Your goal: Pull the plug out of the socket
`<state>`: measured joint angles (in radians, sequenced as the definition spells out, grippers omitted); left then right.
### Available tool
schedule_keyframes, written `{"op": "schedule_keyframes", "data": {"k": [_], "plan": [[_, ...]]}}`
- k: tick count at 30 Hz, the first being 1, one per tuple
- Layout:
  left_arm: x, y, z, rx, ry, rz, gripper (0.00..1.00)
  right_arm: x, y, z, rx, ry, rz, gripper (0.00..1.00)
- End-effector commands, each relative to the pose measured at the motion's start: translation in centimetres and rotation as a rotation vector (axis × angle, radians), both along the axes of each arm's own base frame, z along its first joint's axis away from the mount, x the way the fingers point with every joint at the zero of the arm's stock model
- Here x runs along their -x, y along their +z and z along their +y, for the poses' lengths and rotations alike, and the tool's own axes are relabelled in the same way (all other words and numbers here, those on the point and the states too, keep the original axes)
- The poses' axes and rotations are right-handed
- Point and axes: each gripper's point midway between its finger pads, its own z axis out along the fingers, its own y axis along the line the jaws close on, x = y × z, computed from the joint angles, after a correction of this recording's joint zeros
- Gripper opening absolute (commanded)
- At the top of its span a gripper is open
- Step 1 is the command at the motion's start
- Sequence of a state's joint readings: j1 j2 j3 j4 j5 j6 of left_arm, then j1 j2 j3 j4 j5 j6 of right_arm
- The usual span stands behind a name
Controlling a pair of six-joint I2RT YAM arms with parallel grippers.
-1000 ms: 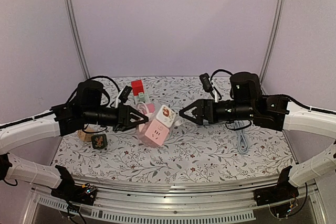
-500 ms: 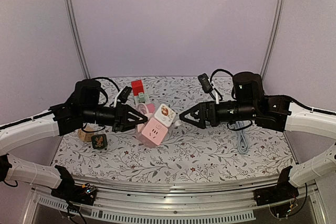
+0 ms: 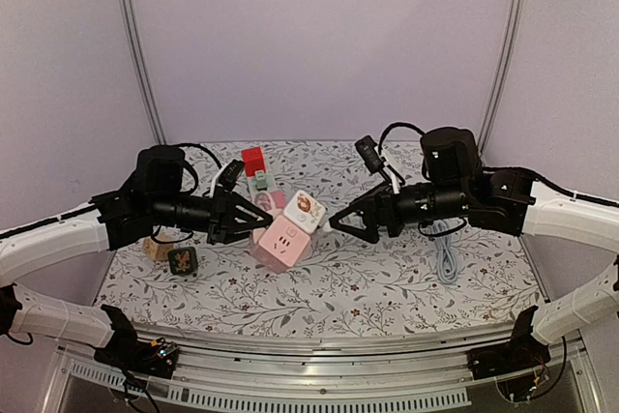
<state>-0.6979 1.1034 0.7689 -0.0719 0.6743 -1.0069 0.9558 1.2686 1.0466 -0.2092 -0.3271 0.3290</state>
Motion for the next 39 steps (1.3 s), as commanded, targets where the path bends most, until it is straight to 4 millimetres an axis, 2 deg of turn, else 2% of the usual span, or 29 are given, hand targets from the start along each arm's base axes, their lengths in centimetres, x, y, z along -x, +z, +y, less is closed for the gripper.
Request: {"op": "schedule_keyframes", "data": {"k": [1, 9, 19, 24, 28, 31, 33, 34, 37, 39], "plan": [[-0.4, 5.3, -0.2, 0.135, -0.009, -0.13, 0.11, 0.2, -0.3, 0.7, 0.048, 0.046, -0.023, 0.85], [-1.3, 4.9, -0.1, 0.121, 0.04, -0.117, 0.1, 0.8, -0.7, 0.7, 0.062, 0.071, -0.014, 0.75], [-2.2, 3.9, 0.1, 0.105, 0.073, -0.089, 0.1, 2.0, -1.6, -0.3, 0.086, 0.065, 0.02, 0.71], [-2.1, 3.9, -0.1, 0.108, 0.049, -0.09, 0.1, 0.8, -1.9, -1.2, 0.12, -0.005, -0.027, 0.74], [-1.3, 4.3, -0.3, 0.125, -0.001, -0.098, 0.1, 0.3, -0.7, -1.1, 0.112, -0.006, -0.075, 0.81], [-1.0, 4.5, -0.2, 0.12, -0.013, -0.109, 0.1, 0.1, -0.5, -0.7, 0.125, 0.009, -0.101, 0.83], [-1.3, 4.2, 0.2, 0.091, 0.013, -0.119, 0.1, -0.4, -0.8, -0.7, 0.134, 0.0, -0.103, 0.83], [-1.3, 3.4, 0.5, 0.06, 0.023, -0.095, 0.08, -0.7, -0.9, -0.8, 0.137, -0.015, -0.098, 0.83], [-1.7, 2.8, 1.2, 0.029, 0.066, -0.1, 0.08, -2.7, -2.2, -2.1, 0.192, -0.151, -0.087, 0.83], [-2.1, 2.7, 1.8, 0.02, 0.105, -0.114, 0.08, -3.3, -3.2, -3.0, 0.218, -0.218, -0.067, 0.84]]}}
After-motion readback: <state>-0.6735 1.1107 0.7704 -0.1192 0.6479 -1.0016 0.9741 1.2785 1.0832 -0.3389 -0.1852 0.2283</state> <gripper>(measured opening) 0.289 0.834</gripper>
